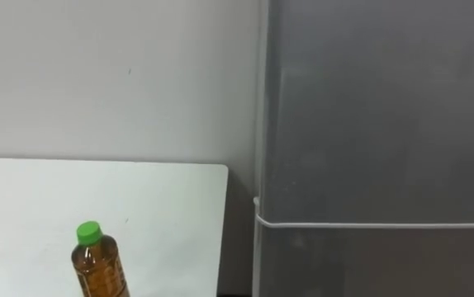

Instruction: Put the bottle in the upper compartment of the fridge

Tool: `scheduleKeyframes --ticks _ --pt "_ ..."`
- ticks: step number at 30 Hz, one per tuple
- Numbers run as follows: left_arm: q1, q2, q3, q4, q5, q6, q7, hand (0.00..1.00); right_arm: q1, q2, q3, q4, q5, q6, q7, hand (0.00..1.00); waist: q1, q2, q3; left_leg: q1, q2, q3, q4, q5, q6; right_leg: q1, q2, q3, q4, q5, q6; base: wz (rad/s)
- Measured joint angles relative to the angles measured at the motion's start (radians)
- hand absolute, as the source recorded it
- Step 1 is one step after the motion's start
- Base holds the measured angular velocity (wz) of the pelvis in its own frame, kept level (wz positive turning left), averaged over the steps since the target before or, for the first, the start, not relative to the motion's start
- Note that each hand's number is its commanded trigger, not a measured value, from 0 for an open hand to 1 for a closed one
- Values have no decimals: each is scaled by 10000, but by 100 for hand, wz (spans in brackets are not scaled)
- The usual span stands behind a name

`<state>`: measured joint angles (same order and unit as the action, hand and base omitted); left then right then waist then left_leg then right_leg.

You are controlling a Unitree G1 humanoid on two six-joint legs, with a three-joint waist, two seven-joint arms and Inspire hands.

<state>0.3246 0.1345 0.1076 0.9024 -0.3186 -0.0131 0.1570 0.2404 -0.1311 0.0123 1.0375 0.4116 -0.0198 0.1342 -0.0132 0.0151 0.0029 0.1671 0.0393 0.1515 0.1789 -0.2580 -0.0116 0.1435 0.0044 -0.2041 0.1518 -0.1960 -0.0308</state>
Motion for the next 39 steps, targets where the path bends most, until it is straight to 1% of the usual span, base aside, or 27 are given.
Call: scheduleKeyframes --ticks 1,2,4,5,6,8,11,13,14,16,17,19,21,22,23,25,26,27,28,29,31,32,34,35,37,38,39 --pt "53 7 107 -270 -175 0 122 0 83 -9 -85 -73 25 1 -3 0 31 84 0 1 -5 1 -29 -3 6 -5 0 -3 -1 0 0 3" --pt "76 20 121 -388 -285 0 175 0 122 -12 -147 -99 52 1 0 0 42 125 -6 10 -7 2 -45 -4 7 -4 0 -4 -1 0 0 0" --pt "179 32 245 -897 -632 -7 319 0 258 -41 -363 -279 81 -2 -3 0 134 246 31 18 -9 0 -56 2 16 -17 -3 21 9 0 1 0" --pt "179 32 295 -983 -680 -9 340 0 285 -70 -361 -291 82 -4 0 0 153 278 31 17 -9 33 -59 3 19 -21 -3 22 15 0 1 0" --pt "172 35 397 -1127 -884 -18 433 0 316 -128 -362 -288 108 -4 5 0 183 354 15 18 -9 62 -65 6 22 -29 0 30 21 -1 1 0" --pt "186 34 679 -1453 -1111 -23 763 0 323 -212 -374 -287 85 -4 3 0 201 397 0 20 -12 70 -68 15 26 -32 16 39 16 -5 -3 0" --pt "256 26 995 -1941 -1114 -13 1091 0 343 -234 -494 -288 -146 1 -5 0 212 384 -13 9 -12 59 -55 23 19 -29 22 30 13 -8 -10 1" --pt "307 25 1240 -2722 -1263 -16 1481 0 358 -228 -640 -291 -251 33 -119 0 234 349 -10 -6 -21 30 -49 23 20 -34 17 5 -9 -13 -5 4" --pt "297 32 1273 -2878 -1293 -12 1578 0 368 -228 -680 -308 -261 57 -133 0 244 332 -21 -6 -24 28 -49 23 19 -34 14 7 -9 -14 -3 0" --pt "278 56 1524 -3765 -1433 -14 1869 0 516 -215 -775 -583 -409 134 -192 0 327 309 -17 6 -27 12 -51 23 19 -47 12 64 -10 -15 -1 -6" --pt "266 68 1602 -3991 -1458 -17 1920 0 569 -214 -781 -723 -501 146 -220 0 360 327 -16 6 -26 13 -52 23 20 -51 13 76 -10 -15 -1 -6" --pt "241 207 1670 -4859 -1575 -40 2328 0 767 -190 -948 -1167 -804 157 -298 0 466 344 -36 28 -16 10 -79 23 20 -49 12 96 -10 -15 -1 -4" --pt "224 287 1671 -5344 -1591 -61 2541 0 796 -188 -1096 -1202 -976 171 -341 0 464 336 -40 51 -14 18 -99 23 19 -36 7 90 -6 -15 1 0" --pt "186 318 1693 -5650 -1595 -75 2661 0 770 -166 -1176 -1190 -1100 173 -370 0 449 368 -47 99 -15 16 -98 23 20 -26 7 90 -8 -15 2 0" --pt "167 318 1721 -5833 -1594 -78 2733 0 773 -144 -1212 -1185 -1118 173 -371 0 442 356 -47 106 -16 14 -98 23 19 -20 9 90 -8 -15 3 0" --pt "140 327 1857 -6871 -1706 -118 3058 0 811 -66 -1231 -1272 -1129 169 -376 0 417 294 -36 107 -22 6 -96 23 19 -1 15 59 2 -15 2 2" --pt "115 331 1871 -7064 -1700 -170 3143 0 831 -64 -1234 -1274 -1135 168 -382 0 417 296 -34 103 -24 5 -95 23 20 0 14 72 5 -15 2 0" --pt "-1 336 1918 -7338 -1696 -272 3301 0 843 -35 -1261 -1272 -1117 165 -452 0 421 321 -35 96 -23 6 -95 23 20 6 11 84 10 -15 2 0" --pt "-182 357 1988 -7612 -1704 -301 3446 0 793 53 -1337 -1292 -1123 165 -500 0 435 342 -39 87 -30 6 -87 23 20 0 12 97 5 -16 4 0" --pt "-226 357 2043 -7857 -1714 -301 3539 0 788 95 -1341 -1312 -1133 167 -506 0 431 346 -39 80 -29 7 -81 23 20 -9 16 108 -4 -16 4 0" --pt "-286 400 2104 -9076 -1720 -317 3789 0 790 176 -1336 -1379 -1333 173 -531 0 403 372 -37 2 -45 -9 -52 23 20 -26 -1 75 -6 -20 10 5" --pt "-311 409 2135 -9361 -1719 -322 3807 0 781 181 -1336 -1389 -1424 173 -551 0 404 388 -39 7 -47 3 -58 23 20 -29 -4 79 -4 -21 12 4" --pt "-571 448 2371 -10197 -1685 -368 3812 0 750 206 -1335 -1425 -1610 173 -585 0 401 451 -36 17 -54 -7 -56 23 21 -22 -11 76 0 -24 17 0" --pt "-646 456 2442 -10318 -1647 -398 3811 0 742 208 -1337 -1432 -1702 169 -586 0 382 465 -33 21 -55 -9 -57 24 21 -22 -10 78 0 -24 17 0" --pt "-998 470 2613 -10692 -1415 -411 3803 0 742 208 -1345 -1431 -1864 163 -607 0 349 514 -19 36 -54 7 -77 24 21 -55 1 116 1 -24 17 0" --pt "-1048 470 2646 -10807 -1378 -411 3777 0 720 209 -1345 -1431 -1861 159 -603 0 339 520 -24 35 -53 -13 -76 24 21 -61 2 119 0 -24 17 0" --pt "-1180 470 2664 -11006 -1204 -409 3744 0 692 209 -1350 -1429 -1857 157 -591 0 330 579 39 -3 -54 -28 -76 24 21 -49 2 106 -8 -24 17 0"
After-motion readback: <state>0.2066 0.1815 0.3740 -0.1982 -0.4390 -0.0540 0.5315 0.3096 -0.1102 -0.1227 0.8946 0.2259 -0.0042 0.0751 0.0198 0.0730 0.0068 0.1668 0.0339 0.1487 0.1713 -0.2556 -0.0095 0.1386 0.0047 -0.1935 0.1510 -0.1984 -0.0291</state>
